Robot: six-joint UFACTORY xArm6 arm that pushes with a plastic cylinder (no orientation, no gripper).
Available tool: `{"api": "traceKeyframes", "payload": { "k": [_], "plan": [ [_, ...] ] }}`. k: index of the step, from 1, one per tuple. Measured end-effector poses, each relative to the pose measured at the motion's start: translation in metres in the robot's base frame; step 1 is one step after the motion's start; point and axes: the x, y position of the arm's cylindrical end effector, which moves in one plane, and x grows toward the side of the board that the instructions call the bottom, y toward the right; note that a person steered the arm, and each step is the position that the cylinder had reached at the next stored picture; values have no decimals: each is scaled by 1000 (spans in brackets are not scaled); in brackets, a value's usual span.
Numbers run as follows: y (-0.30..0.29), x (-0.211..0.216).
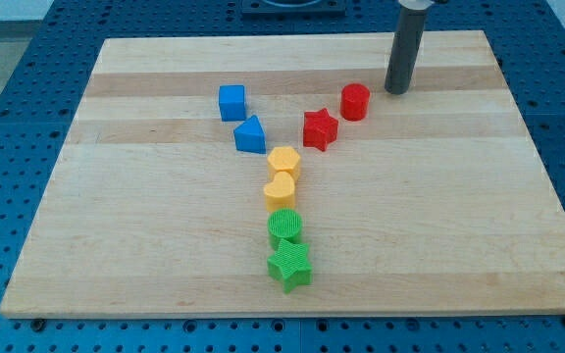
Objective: Push red circle diagonally left above the red star
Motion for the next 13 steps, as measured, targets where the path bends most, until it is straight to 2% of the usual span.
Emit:
{"api": "traceKeyframes", "payload": {
  "k": [1, 2, 4, 5, 7, 9, 10, 13],
  "plan": [
    [0, 0],
    [0, 32],
    [-10, 32],
    [-45, 30],
    [-30, 47],
    [-84, 47],
    [-100, 7],
    [-114, 3]
  ]
}}
